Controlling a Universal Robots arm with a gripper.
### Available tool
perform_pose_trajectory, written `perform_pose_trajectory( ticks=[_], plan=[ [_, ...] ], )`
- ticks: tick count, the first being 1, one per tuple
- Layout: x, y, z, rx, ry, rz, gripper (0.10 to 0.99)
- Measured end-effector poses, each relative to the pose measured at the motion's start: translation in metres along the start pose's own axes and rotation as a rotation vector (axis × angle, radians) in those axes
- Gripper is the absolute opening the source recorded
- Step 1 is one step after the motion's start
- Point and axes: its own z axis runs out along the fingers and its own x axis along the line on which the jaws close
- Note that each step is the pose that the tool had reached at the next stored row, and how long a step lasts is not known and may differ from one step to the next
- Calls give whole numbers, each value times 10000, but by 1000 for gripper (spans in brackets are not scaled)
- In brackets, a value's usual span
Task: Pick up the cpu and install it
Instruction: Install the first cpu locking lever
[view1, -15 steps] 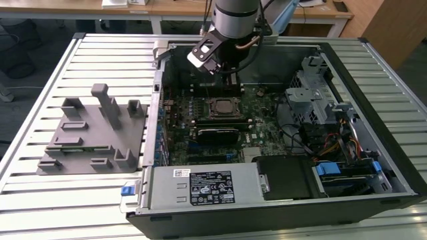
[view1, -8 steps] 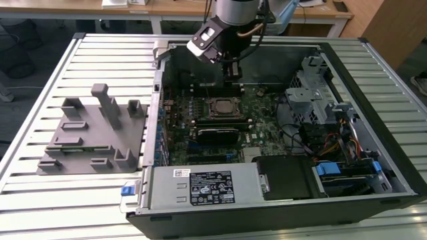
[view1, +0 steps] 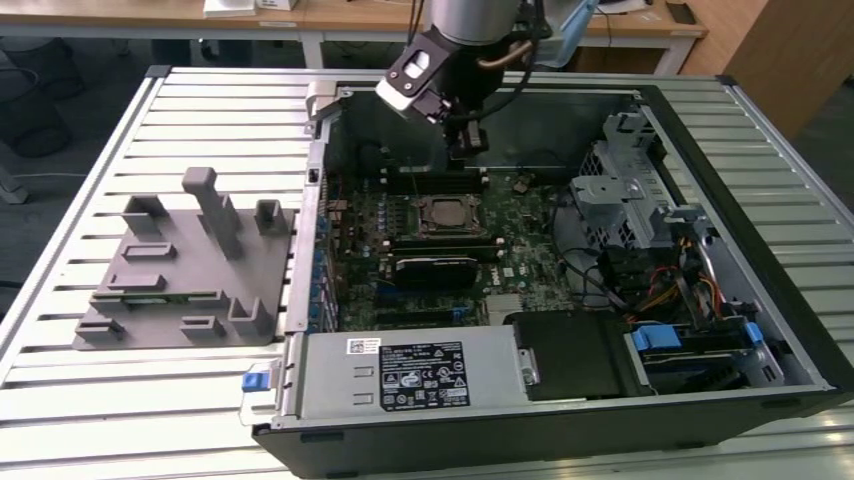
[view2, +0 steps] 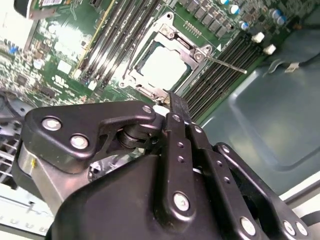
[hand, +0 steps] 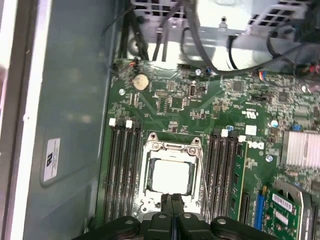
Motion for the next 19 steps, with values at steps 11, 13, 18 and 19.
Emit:
perform_pose_trajectory(
  ticks=[11,13,18,19],
  plan=[
    [0,0,7,90,36,-2008,106],
    [0,0,8,106,43,-2368,106],
    [-1,0,11,148,59,-3266,106],
    [-1,0,11,155,63,-3446,106]
  ],
)
